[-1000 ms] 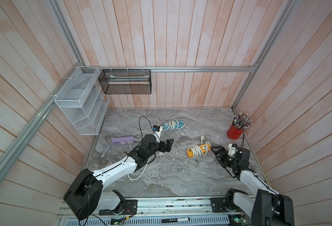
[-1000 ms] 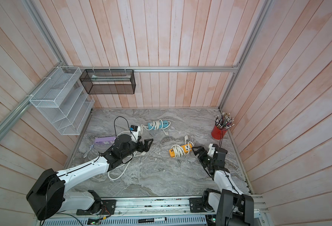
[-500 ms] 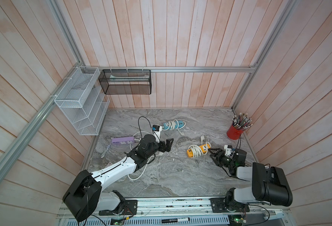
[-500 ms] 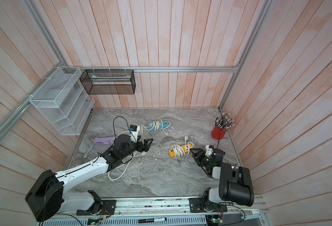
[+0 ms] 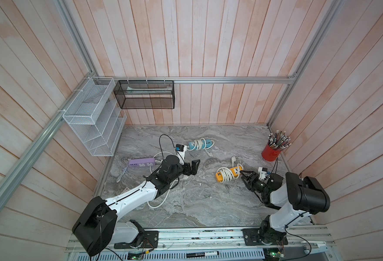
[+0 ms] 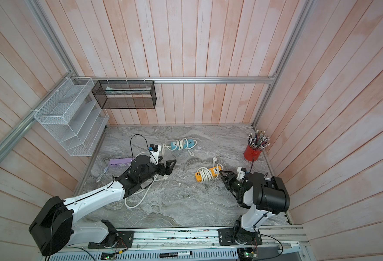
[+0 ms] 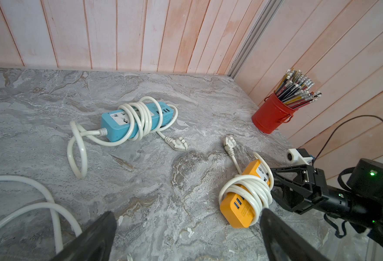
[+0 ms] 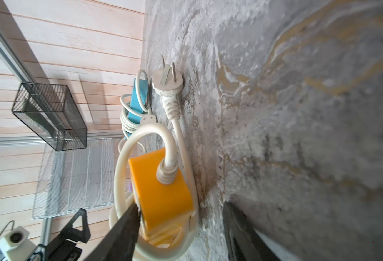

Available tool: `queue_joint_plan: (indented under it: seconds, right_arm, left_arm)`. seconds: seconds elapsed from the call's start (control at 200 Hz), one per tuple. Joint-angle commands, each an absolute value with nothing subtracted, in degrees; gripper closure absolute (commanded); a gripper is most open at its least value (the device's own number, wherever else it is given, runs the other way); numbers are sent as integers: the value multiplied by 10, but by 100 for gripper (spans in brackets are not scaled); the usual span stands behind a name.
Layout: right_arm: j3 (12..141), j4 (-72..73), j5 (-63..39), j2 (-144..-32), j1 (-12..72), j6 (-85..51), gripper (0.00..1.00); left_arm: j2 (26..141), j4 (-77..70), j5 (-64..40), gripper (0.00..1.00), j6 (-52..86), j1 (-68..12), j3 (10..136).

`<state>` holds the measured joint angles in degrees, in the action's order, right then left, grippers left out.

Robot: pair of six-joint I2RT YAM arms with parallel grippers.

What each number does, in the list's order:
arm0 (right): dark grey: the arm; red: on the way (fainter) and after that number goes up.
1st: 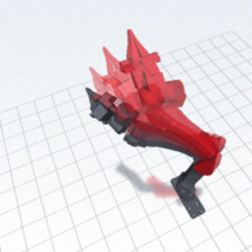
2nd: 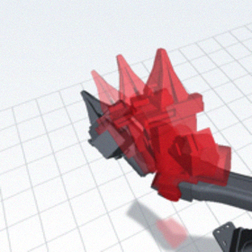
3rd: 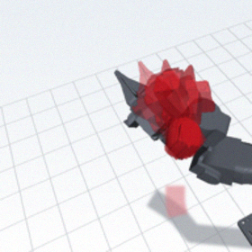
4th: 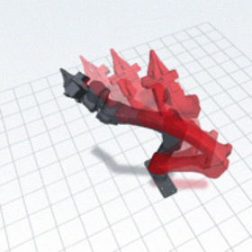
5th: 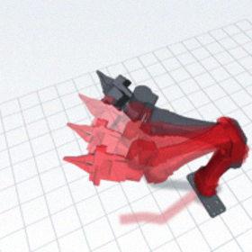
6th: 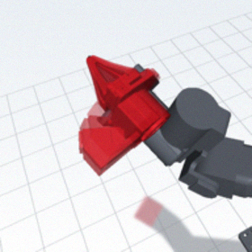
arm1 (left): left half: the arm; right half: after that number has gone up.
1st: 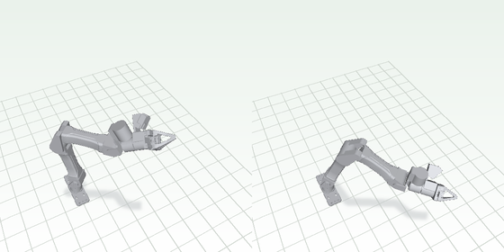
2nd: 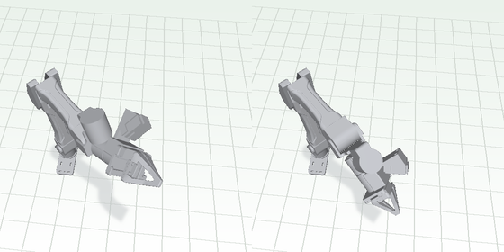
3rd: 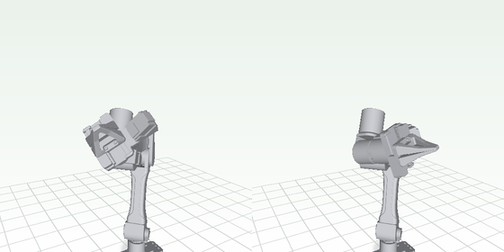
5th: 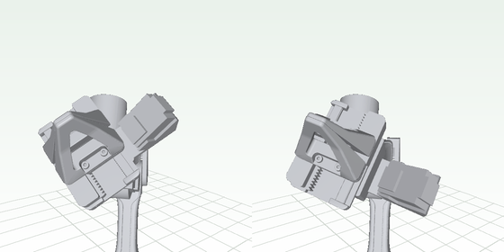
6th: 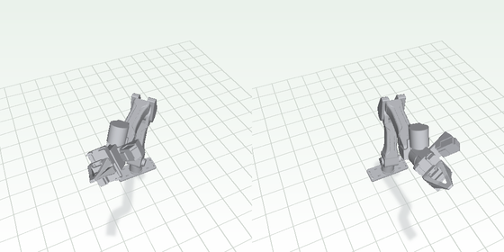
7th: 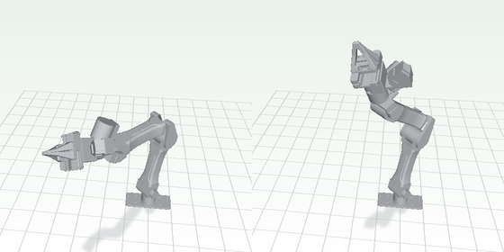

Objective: Unwrap the cord wrapped around the power strip
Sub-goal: Pick up the power strip from the center of the board.

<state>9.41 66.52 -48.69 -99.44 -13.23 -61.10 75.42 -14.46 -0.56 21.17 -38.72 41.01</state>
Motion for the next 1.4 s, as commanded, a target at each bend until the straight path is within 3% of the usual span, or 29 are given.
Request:
queue_joint_plan:
  seconds: [0.0,0.24,0.565,0.69,0.85,1.165,1.395]
  right_arm:
    - [86,802,-501,-1046,-135,-658,39]
    - [90,924,-504,-1124,-126,-701,42]
    - [108,910,-480,-1110,-86,-702,46]
    - [113,902,-476,-1108,-85,-698,60]
    - [116,926,-479,-1122,-84,-711,100]
    - [111,935,-478,-1105,-79,-719,100]
    - [115,905,-478,-986,-73,-747,100]
  left_arm:
    - [751,-152,1,0,202,-390,401]
    - [752,-158,1,0,202,-390,399]
    - [753,-159,3,0,201,-390,400]
    - [751,-160,4,0,202,-390,395]
    - [748,-163,6,0,202,-390,390]
    - [741,-163,9,0,201,-390,384]
    - [741,-184,-8,0,209,-390,380]
